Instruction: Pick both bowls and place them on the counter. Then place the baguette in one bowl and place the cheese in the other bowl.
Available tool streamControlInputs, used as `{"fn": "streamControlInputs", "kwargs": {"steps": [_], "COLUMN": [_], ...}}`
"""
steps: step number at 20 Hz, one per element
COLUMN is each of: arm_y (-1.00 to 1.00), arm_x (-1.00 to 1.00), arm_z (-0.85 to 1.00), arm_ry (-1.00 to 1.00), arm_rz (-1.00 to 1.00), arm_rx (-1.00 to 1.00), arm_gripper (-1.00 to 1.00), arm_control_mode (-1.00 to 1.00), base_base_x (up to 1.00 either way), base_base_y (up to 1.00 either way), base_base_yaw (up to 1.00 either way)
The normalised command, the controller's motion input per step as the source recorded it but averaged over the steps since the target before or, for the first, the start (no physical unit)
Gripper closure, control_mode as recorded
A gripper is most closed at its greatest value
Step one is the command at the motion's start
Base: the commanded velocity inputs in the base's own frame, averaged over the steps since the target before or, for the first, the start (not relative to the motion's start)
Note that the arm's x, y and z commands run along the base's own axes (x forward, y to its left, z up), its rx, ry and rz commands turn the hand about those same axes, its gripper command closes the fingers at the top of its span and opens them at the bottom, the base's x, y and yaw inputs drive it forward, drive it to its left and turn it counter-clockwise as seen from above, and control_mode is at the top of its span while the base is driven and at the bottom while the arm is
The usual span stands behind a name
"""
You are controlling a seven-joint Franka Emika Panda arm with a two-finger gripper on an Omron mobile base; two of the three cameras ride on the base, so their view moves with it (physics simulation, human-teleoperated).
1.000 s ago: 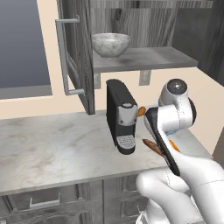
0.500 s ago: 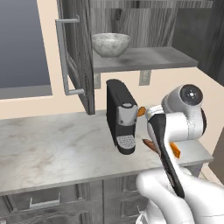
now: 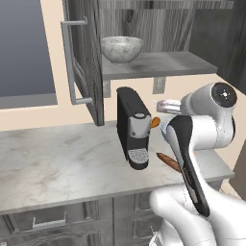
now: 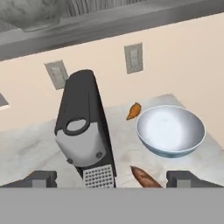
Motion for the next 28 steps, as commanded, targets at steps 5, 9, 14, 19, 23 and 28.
{"fn": "streamControlInputs", "kwargs": {"steps": [5, 9, 14, 19, 23, 28], "arm_y": [0.11, 0.10, 0.14, 0.13, 0.02, -0.03], "arm_x": [0.00, 0.00, 0.00, 0.06, 0.23, 0.31], "arm_z": [0.59, 0.41, 0.43, 0.39, 0.17, 0.02], "arm_ry": [0.00, -0.02, -0.01, 0.00, 0.00, 0.00], "arm_rz": [-0.10, -0.14, -0.15, -0.17, -0.03, 0.02], "arm_rx": [0.32, 0.31, 0.24, 0.14, 0.04, 0.14], "arm_gripper": [-1.00, -1.00, -1.00, -1.00, -1.00, -1.00], "arm_control_mode": [-1.00, -1.00, -1.00, -1.00, -1.00, -1.00], "base_base_x": [0.00, 0.00, 0.00, 0.00, 0.00, 0.00], "base_base_y": [0.00, 0.00, 0.00, 0.00, 0.00, 0.00], "base_base_yaw": [0.00, 0.00, 0.00, 0.00, 0.00, 0.00]}}
